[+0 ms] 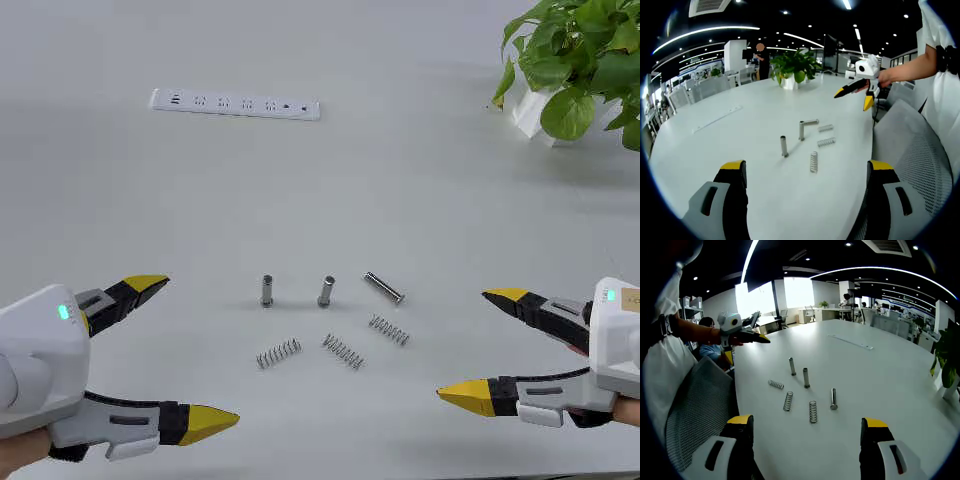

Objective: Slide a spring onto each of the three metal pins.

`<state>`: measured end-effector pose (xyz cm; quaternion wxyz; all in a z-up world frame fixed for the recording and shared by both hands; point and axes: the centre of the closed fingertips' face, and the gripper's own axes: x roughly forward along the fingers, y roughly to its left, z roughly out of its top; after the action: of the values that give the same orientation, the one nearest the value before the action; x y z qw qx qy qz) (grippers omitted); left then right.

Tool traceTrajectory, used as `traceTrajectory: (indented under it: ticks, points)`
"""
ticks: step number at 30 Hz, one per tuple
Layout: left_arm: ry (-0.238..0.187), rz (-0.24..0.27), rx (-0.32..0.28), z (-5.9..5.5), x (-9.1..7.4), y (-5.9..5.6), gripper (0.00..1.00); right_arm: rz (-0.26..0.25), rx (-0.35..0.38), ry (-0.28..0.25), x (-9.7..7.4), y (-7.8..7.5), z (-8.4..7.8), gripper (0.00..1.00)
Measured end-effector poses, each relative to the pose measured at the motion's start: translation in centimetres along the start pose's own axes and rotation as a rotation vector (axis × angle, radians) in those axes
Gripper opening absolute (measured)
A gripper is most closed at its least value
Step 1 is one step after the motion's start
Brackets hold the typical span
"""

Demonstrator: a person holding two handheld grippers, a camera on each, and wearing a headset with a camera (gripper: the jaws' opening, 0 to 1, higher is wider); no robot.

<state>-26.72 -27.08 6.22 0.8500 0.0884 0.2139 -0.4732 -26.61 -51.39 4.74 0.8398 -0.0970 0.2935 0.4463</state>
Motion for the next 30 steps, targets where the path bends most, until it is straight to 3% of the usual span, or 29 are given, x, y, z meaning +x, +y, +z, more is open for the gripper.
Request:
traceTrajectory:
  ticks: [30]
  points:
    - [0.001,-0.014,-0.001,0.1,0.47,-0.12,0.99,0.013,-0.004,0.016,0.13,-0.16,0.15,0.86]
